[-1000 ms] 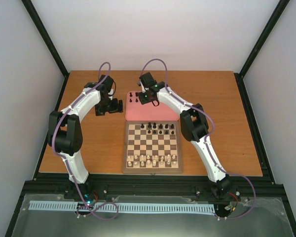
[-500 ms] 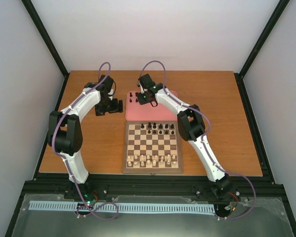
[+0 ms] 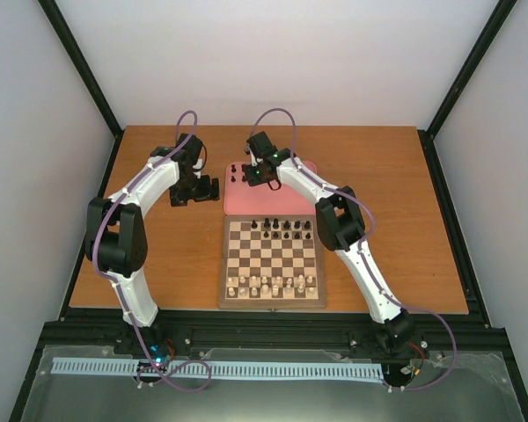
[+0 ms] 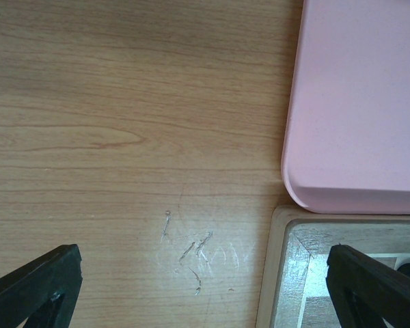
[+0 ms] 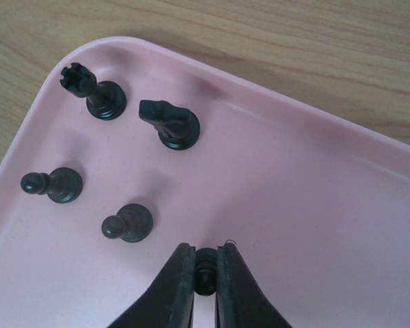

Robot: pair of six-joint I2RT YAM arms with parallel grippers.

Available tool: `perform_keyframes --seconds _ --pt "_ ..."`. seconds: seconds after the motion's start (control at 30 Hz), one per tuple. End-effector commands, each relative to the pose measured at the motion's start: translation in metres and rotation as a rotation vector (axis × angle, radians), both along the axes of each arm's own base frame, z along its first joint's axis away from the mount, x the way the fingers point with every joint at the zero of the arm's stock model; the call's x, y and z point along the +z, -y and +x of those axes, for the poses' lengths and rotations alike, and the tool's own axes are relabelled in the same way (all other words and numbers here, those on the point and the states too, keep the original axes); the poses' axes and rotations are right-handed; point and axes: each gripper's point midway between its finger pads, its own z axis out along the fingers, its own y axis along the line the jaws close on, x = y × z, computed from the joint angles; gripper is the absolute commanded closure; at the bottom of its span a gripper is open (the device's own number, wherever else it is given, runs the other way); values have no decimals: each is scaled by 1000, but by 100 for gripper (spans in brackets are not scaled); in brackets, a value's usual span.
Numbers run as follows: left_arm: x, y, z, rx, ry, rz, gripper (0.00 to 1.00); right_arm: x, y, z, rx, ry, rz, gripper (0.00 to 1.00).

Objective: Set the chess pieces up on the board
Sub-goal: Pick up the chess piece from the storage box, then place the chess piece on the chessboard.

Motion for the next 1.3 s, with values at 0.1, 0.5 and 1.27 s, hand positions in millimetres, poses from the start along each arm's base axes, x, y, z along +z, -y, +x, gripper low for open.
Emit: perform_keyframes --seconds 0.1,0.5,1.27 --pt "14 3 2 -4 38 -25 0 8 6 8 -20 37 -20 97" --pt "22 -2 0 -1 62 -3 0 98 9 -48 64 114 5 97" --pt "4 -13 -22 56 23 5 0 89 2 -241 347 -63 17 97"
